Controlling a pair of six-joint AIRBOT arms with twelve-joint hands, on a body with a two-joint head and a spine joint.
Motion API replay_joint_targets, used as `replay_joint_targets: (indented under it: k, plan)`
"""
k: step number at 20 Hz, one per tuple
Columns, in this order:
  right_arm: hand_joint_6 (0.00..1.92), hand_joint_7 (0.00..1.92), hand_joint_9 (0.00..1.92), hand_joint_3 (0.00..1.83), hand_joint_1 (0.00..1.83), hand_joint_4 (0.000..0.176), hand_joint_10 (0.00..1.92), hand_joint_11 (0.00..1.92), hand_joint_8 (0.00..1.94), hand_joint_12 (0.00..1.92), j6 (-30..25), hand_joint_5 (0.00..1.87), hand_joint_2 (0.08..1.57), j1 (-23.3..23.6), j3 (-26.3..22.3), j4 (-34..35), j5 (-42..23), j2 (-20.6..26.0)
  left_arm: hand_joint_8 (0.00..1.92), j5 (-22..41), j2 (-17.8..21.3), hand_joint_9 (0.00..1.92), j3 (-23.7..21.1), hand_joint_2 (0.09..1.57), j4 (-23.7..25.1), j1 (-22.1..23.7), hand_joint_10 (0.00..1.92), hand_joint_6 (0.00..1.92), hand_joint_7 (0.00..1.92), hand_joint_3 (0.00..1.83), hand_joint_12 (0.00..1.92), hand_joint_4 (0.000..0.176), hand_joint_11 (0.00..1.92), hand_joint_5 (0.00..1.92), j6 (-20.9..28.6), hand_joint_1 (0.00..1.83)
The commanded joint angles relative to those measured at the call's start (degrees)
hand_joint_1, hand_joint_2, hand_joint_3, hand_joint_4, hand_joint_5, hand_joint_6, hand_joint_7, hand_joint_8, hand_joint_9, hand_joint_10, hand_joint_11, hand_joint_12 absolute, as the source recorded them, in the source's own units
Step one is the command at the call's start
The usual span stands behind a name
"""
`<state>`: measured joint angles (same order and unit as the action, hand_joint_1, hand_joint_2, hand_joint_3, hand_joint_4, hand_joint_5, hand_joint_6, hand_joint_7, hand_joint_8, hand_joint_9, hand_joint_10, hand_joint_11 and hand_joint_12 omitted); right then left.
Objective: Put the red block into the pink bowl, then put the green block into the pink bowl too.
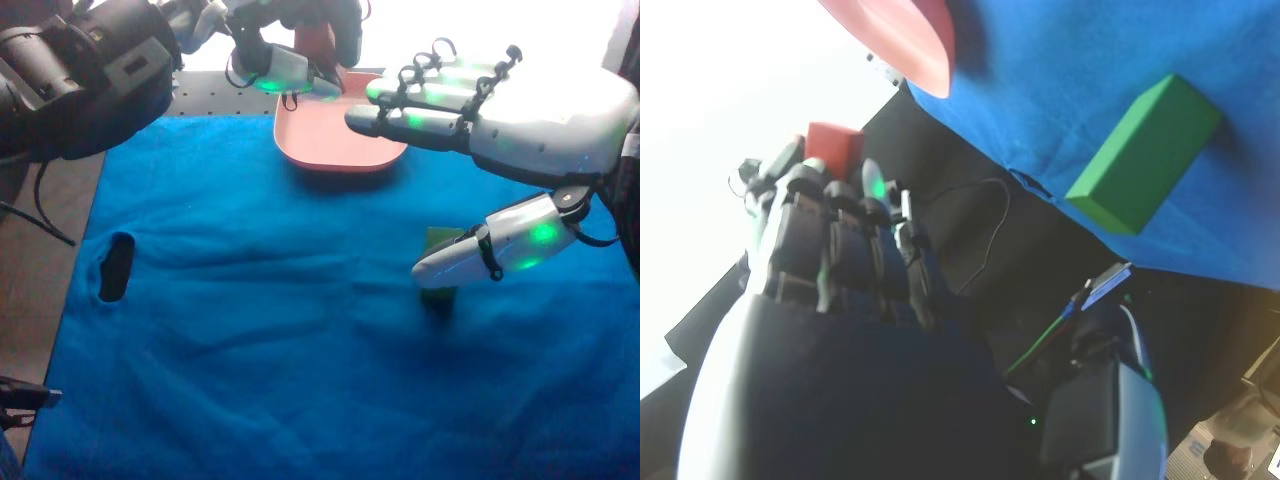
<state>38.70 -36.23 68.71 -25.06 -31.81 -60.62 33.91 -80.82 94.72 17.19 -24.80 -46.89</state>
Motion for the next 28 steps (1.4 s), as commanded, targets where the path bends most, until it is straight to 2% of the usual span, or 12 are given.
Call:
replay_joint_targets:
  k: [1, 4, 7, 11, 12, 13, 19, 20, 22, 25, 26, 28]
  plan:
    - [0.0, 0.0, 0.0, 0.0, 0.15, 0.088, 0.0, 0.0, 0.0, 0.0, -0.7, 0.0, 0.84, 0.9, 0.1, 1.3, -6.3, -0.3, 0.77, 7.1, -0.3, 1.09, 0.5, 1.03, -1.5, 0.3, 0.65, 0.53, 1.16, 0.0, 1.37, 0.025, 0.77, 1.22, 0.8, 1.26]
    - [0.0, 0.0, 0.0, 0.01, 0.09, 0.068, 0.0, 0.02, 0.0, 0.01, -1.9, 0.0, 0.88, 0.9, 0.1, 0.6, -6.5, -0.4, 0.71, 7.1, -1.0, 1.03, 1.4, 1.05, -1.7, -0.2, 1.06, 0.72, 1.13, 0.0, 1.33, 0.0, 0.79, 1.08, 1.5, 1.38]
    - [0.0, 0.0, 0.0, 0.0, 0.06, 0.043, 0.0, 0.01, 0.0, 0.01, -2.2, 0.0, 0.84, 0.9, 0.1, 0.4, -6.6, -0.5, 0.68, 6.8, -1.6, 1.01, 1.9, 1.05, -2.5, -1.1, 1.02, 0.81, 1.13, 0.0, 1.21, 0.0, 0.75, 1.07, 1.5, 1.39]
    - [0.0, 0.0, 0.0, 0.0, 0.03, 0.063, 0.0, 0.02, 0.0, 0.03, -2.2, 0.0, 0.85, 0.9, 0.1, 0.4, -6.8, -0.6, 0.69, 6.5, -2.1, 1.03, 2.3, 1.05, -2.8, -1.5, 1.04, 0.77, 1.12, 0.0, 1.29, 0.0, 0.81, 1.09, 1.6, 1.39]
    - [0.0, 0.0, 0.0, 0.0, 0.03, 0.047, 0.0, 0.03, 0.0, 0.03, -2.2, 0.0, 0.85, 0.9, 0.1, 0.4, -6.8, -0.7, 0.74, 6.5, -2.1, 1.02, 2.3, 1.04, -3.0, -1.7, 0.77, 0.72, 1.13, 0.0, 1.3, 0.001, 0.77, 1.14, 1.6, 1.27]
    - [0.0, 0.01, 0.01, 0.0, 0.01, 0.031, 0.0, 0.04, 0.0, 0.04, -2.2, 0.0, 0.85, 0.9, 0.1, 0.4, -6.8, -0.7, 0.77, 6.4, -2.1, 1.03, 2.4, 1.06, -3.2, -1.9, 1.03, 0.74, 1.09, 0.0, 1.37, 0.0, 0.8, 1.08, 1.6, 1.36]
    - [0.0, 0.0, 0.0, 0.0, 0.07, 0.036, 0.0, 0.01, 0.0, 0.05, -2.2, 0.0, 0.83, 0.9, 0.1, 0.3, -6.9, -0.8, 0.77, 6.1, -2.8, 1.0, 3.0, 1.06, -3.6, -2.4, 1.1, 0.75, 1.11, 0.0, 1.36, 0.0, 0.76, 1.07, 1.9, 1.39]
    - [0.0, 0.01, 0.01, 0.0, 0.06, 0.01, 0.0, 0.0, 0.0, 0.17, -2.2, 0.0, 0.85, 0.9, 0.1, 0.3, -6.9, -0.8, 0.83, 6.4, -2.9, 0.99, 3.2, 1.06, -3.6, -2.6, 0.88, 0.77, 1.11, 0.0, 1.38, 0.0, 0.74, 1.08, 2.4, 1.27]
    - [0.0, 0.0, 0.0, 0.0, 0.04, 0.018, 0.0, 0.0, 0.0, 0.15, -2.2, 0.0, 0.83, 0.9, 0.1, 0.3, -6.9, -0.9, 0.86, 6.6, -2.9, 1.02, 3.4, 1.07, -3.9, -2.9, 0.76, 0.84, 1.09, 0.0, 1.42, 0.038, 0.76, 1.05, 2.9, 1.23]
    - [0.0, 0.0, 0.0, 0.0, 0.06, 0.034, 0.0, 0.0, 0.0, 0.21, -2.2, 0.0, 0.82, 0.9, 0.1, 0.3, -6.9, -1.0, 0.93, 6.7, -2.9, 1.05, 3.5, 1.1, -4.3, -3.2, 0.66, 0.96, 1.03, 0.0, 1.35, 0.038, 0.87, 0.97, 3.0, 1.21]
    - [0.0, 0.0, 0.0, 0.0, 0.05, 0.041, 0.0, 0.0, 0.0, 0.22, -2.2, 0.0, 0.82, 0.9, 0.1, 0.3, -6.9, -1.0, 0.22, 6.7, -2.9, 1.01, 3.5, 1.04, -4.4, -3.3, 0.3, 0.48, 0.91, 0.0, 1.02, 0.0, 0.79, 0.82, 3.0, 1.1]
    - [0.0, 0.0, 0.0, 0.0, 0.04, 0.013, 0.0, 0.0, 0.0, 0.24, -2.2, 0.0, 0.83, 0.9, 0.1, 0.3, -7.0, -1.0, 0.02, 6.7, -2.9, 0.99, 3.5, 0.99, -4.4, -3.3, 0.05, 0.08, 0.84, 0.0, 0.77, 0.0, 0.76, 0.8, 3.0, 1.19]
